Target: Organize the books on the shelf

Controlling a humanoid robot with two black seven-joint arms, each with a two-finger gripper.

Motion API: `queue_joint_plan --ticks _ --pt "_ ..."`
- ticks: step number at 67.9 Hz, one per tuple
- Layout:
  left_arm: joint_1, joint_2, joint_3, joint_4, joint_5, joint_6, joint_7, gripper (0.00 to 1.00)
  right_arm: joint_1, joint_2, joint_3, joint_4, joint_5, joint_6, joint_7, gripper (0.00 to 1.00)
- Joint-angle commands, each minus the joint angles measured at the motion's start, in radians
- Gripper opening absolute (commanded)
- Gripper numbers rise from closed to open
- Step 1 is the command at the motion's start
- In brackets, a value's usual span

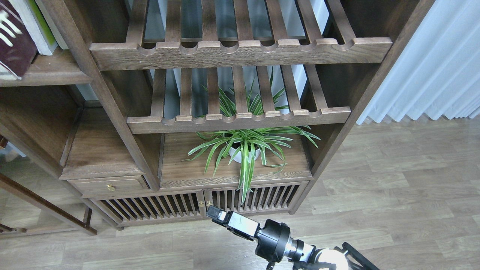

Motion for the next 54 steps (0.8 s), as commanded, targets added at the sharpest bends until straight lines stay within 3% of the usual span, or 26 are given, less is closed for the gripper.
queue_joint_plan --ticks 1,19,32,54 --pt "-0.001 0.008 0.0 -0.072 -0.003 0.0 0.0 1.0 0.0 0.0 0.0 -0.003 0.0 0.0 0.0 0.99" --pt "-0.002 0.019 0.001 -0.236 -0.003 0.0 0.011 1.0 0.002 0.0 0.003 -0.003 0.0 0.0 0.0 0.99" --pt "-0.002 0.084 0.003 -0.277 -0.003 0.0 0.038 1.0 0.002 0.0 0.003 -0.005 0.0 0.0 0.0 0.99" --pt "0.004 0.238 0.039 -0.336 -0.004 0.0 0.037 1.0 0.006 0.0 0.001 -0.014 0.0 0.0 0.0 0.99"
